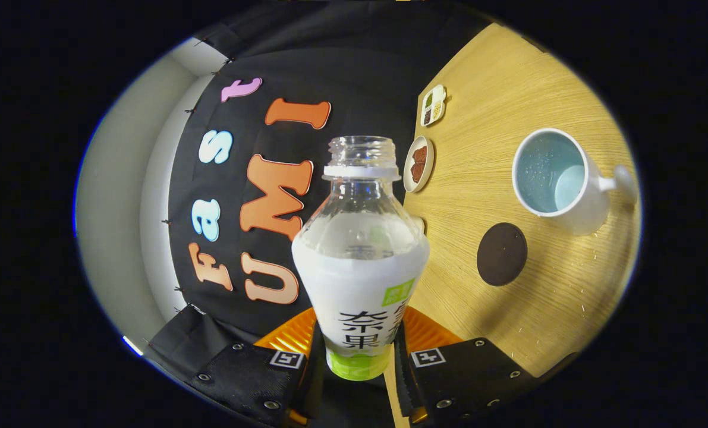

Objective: Take the bottle from table, then pour the juice into the cup, finally place the bottle on the coaster

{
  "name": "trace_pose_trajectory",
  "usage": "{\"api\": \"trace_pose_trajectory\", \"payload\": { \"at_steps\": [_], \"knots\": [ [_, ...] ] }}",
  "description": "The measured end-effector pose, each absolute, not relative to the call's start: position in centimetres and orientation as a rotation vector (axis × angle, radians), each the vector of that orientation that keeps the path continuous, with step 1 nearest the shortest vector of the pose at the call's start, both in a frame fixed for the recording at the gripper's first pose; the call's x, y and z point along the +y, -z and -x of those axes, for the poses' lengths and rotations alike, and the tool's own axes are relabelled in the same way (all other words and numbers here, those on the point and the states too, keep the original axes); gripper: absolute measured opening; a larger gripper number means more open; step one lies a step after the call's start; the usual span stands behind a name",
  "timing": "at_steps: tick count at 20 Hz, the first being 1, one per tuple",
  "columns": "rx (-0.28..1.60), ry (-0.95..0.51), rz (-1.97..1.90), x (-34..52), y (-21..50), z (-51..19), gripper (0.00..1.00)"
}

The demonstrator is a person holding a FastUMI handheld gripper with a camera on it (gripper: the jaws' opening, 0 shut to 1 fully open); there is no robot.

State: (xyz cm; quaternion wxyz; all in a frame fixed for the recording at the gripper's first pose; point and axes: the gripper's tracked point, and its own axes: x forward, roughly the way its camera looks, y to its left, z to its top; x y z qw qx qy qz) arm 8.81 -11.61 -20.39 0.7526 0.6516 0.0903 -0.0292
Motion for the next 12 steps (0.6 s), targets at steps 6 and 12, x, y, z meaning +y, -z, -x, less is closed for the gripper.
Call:
{"api": "trace_pose_trajectory", "payload": {
  "at_steps": [6, 12],
  "knots": [
    [0.187, 0.067, -1.497, -11.8, 20.6, -8.9, 0.52],
    [0.137, 0.012, -1.586, -11.4, 19.0, -9.4, 0.52]
  ]
}}
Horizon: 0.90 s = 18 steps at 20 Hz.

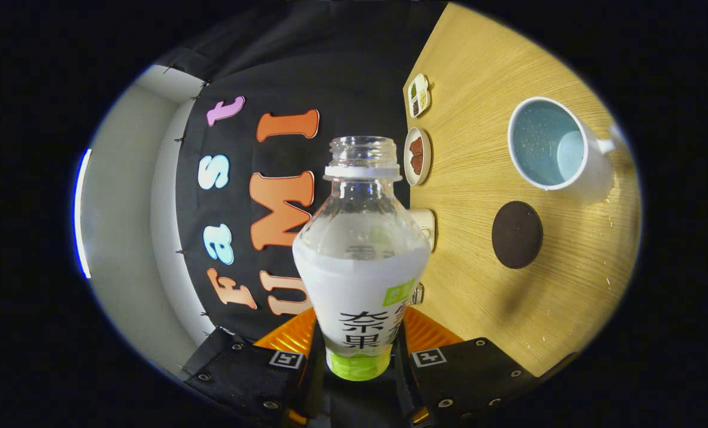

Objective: Take the bottle from table, then pour the juice into the cup, finally place the bottle on the coaster

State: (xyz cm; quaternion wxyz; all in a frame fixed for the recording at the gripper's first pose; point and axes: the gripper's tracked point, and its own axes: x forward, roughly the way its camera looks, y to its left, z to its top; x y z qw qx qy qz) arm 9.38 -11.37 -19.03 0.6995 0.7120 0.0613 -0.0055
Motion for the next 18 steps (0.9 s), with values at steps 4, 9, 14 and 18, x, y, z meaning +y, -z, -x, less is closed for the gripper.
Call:
{"api": "trace_pose_trajectory", "payload": {
  "at_steps": [4, 9, 14, 18],
  "knots": [
    [0.123, 0.021, -1.631, -11.36, 18.84, -9.4, 0.52],
    [0.115, 0.02, -1.674, -11.36, 18.37, -9.31, 0.52],
    [0.114, 0.036, -1.712, -11.65, 18.38, -9.1, 0.52],
    [0.117, 0.042, -1.732, -11.79, 18.64, -9.16, 0.52]
  ]
}}
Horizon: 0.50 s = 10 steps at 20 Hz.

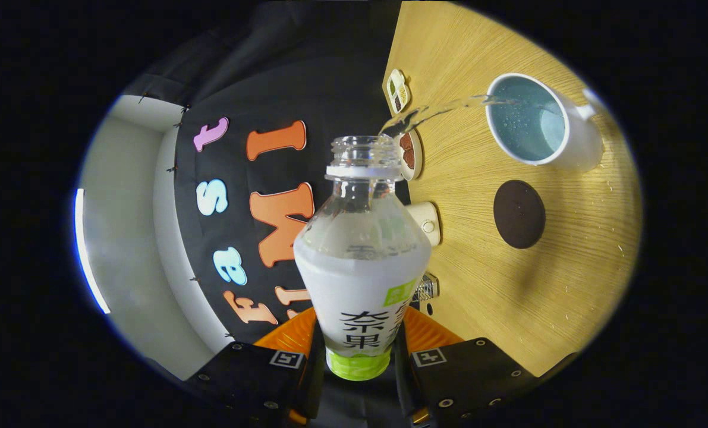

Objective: Take the bottle from table, then pour the juice into the cup, finally place the bottle on the coaster

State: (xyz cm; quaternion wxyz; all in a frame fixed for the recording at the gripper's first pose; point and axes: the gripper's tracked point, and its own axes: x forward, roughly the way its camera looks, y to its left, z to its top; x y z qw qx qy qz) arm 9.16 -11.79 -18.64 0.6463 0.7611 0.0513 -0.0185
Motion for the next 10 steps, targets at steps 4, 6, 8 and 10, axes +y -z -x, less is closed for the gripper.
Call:
{"api": "trace_pose_trajectory", "payload": {
  "at_steps": [4, 6, 8, 10],
  "knots": [
    [0.123, 0.046, -1.741, -11.84, 18.8, -9.01, 0.52],
    [0.124, 0.046, -1.747, -11.81, 18.78, -9.01, 0.52],
    [0.131, 0.048, -1.749, -11.71, 18.85, -8.83, 0.52],
    [0.132, 0.047, -1.759, -11.95, 18.53, -8.85, 0.52]
  ]
}}
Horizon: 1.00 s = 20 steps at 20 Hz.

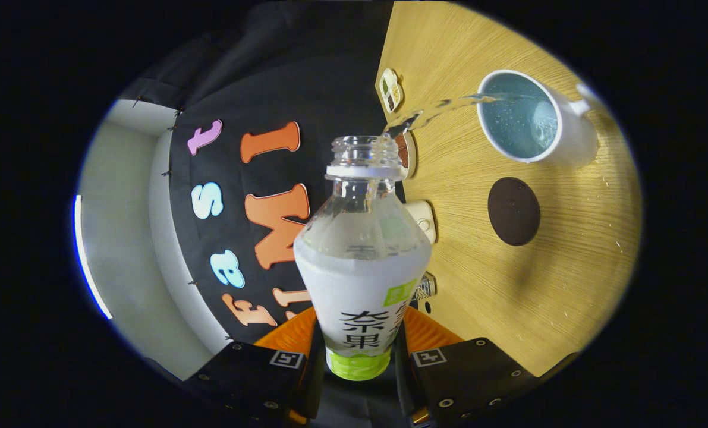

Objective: Take the bottle from table, then pour the juice into the cup, finally place the bottle on the coaster

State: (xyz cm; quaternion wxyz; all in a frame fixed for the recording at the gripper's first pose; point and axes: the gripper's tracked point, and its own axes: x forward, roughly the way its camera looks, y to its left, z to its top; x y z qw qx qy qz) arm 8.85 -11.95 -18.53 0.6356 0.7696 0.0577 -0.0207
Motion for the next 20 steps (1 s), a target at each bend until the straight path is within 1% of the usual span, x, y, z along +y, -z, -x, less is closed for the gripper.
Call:
{"api": "trace_pose_trajectory", "payload": {
  "at_steps": [20],
  "knots": [
    [0.142, 0.053, -1.806, -11.97, 17.98, -8.56, 0.52]
  ]
}}
